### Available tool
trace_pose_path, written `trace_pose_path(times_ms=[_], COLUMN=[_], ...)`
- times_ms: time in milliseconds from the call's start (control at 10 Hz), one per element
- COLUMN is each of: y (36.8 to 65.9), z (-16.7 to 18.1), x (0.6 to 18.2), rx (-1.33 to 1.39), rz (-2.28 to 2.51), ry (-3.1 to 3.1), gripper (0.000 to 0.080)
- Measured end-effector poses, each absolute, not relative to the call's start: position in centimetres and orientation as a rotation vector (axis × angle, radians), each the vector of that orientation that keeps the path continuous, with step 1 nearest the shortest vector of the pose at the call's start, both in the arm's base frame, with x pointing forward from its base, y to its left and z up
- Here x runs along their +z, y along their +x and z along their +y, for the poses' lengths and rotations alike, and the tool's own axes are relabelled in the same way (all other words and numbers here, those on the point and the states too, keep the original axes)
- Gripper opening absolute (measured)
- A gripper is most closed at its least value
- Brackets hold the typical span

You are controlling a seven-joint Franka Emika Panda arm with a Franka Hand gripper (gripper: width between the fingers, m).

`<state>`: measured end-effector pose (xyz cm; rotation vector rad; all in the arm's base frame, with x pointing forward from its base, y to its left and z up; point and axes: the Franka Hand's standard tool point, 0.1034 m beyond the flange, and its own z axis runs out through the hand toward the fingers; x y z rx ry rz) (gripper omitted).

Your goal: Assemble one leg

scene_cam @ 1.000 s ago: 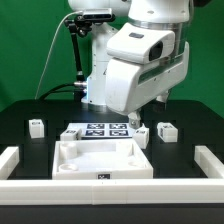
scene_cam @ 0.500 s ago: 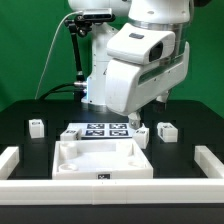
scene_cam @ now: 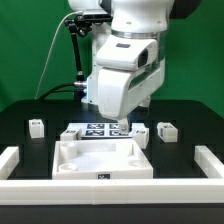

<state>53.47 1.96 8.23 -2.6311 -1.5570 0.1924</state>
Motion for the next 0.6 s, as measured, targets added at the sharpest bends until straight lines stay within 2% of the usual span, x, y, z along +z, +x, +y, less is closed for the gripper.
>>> trace_pose_path(times_ms=[300,600], y=[51.4,51.2], z=[-1.4,-2.0], x=[5.9,5.7], rx=[-0.005,0.007], rz=[-1.94,-1.908], ry=[-2.437,-2.455], gripper=[0.065,0.065])
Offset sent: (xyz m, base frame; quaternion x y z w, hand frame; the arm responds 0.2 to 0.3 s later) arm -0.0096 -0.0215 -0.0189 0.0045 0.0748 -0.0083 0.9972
